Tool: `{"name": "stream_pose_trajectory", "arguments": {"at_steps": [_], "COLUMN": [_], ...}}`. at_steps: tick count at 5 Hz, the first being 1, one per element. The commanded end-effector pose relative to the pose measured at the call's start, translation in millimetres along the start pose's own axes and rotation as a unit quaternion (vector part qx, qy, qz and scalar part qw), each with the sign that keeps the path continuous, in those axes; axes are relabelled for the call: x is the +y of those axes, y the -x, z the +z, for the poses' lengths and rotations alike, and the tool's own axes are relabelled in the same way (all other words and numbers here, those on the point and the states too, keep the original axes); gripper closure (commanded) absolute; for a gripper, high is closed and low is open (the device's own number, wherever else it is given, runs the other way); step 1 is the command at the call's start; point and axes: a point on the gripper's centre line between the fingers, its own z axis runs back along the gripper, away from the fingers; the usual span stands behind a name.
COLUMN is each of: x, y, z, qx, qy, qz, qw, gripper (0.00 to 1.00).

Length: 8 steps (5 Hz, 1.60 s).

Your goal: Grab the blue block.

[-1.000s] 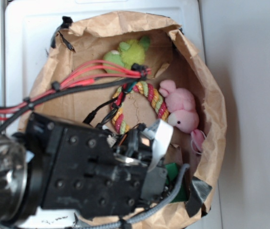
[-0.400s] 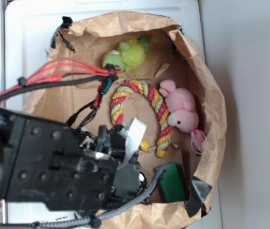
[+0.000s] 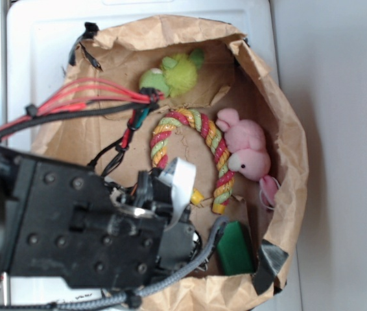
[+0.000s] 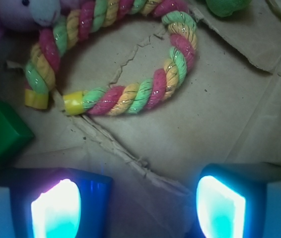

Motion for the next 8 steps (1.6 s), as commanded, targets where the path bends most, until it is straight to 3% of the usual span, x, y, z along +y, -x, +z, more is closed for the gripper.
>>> {"name": "stream_pose_trajectory", "arguments": {"at_steps": [1,2,4,5,6,7,8], "x": [-5,-3,-1,7,25,31,26], "y": [-12,-10,-7,22,87,111,105], "z": [13,16,17,17,15,14,15], "qx": [-0.01,0.0,0.003,0.006,0.012,0.012,0.023], "qy": [0.025,0.043,0.051,0.056,0.053,0.059,0.051], "qz": [0.038,0.015,-0.005,-0.006,-0.004,-0.01,-0.022], "qw": [0.999,0.999,0.999,0.998,0.999,0.998,0.998], "gripper": [0.0,0.0,0.0,0.0,0.0,0.0,0.0]}}
